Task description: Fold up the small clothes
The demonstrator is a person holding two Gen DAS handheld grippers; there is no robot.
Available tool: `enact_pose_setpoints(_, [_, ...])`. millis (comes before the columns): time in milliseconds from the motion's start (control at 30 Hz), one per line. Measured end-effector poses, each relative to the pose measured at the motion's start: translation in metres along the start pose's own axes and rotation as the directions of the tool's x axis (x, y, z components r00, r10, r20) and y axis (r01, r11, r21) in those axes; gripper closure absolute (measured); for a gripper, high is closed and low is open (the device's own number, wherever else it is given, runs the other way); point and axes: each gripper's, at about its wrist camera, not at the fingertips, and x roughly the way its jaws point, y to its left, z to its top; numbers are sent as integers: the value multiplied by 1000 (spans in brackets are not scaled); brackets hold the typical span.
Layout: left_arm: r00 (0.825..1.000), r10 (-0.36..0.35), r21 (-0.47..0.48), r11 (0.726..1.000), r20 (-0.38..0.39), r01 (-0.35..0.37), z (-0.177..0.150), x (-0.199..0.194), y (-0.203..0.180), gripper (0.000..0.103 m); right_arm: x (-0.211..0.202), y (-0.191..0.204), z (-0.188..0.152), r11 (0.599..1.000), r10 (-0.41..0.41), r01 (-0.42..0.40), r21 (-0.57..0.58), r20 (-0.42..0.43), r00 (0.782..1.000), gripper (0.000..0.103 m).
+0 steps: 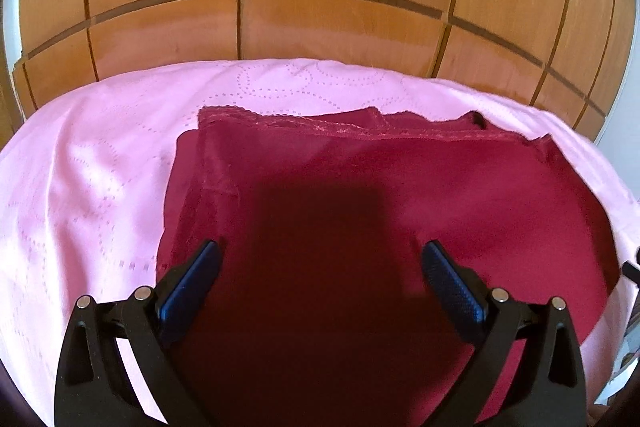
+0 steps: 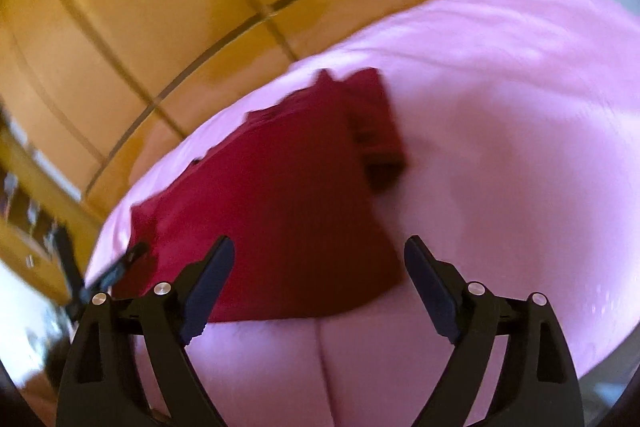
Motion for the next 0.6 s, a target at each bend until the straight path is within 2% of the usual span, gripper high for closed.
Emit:
enact_pose_setpoints(133, [1000, -13, -15, 1000, 26, 13, -5, -11, 2, 2, 7, -19, -4, 994, 5, -1, 109, -35, 999, 17])
enact_pose_setpoints(267, [999, -25, -39, 999, 45, 27, -7, -18, 7, 2, 10, -20, -8, 993, 5, 1, 114, -48, 999, 17])
enact_pose_setpoints(600, [996, -28, -92, 995, 81, 35, -8, -27, 15, 2, 16, -25, -9, 977, 133, -126, 174, -29, 991, 17])
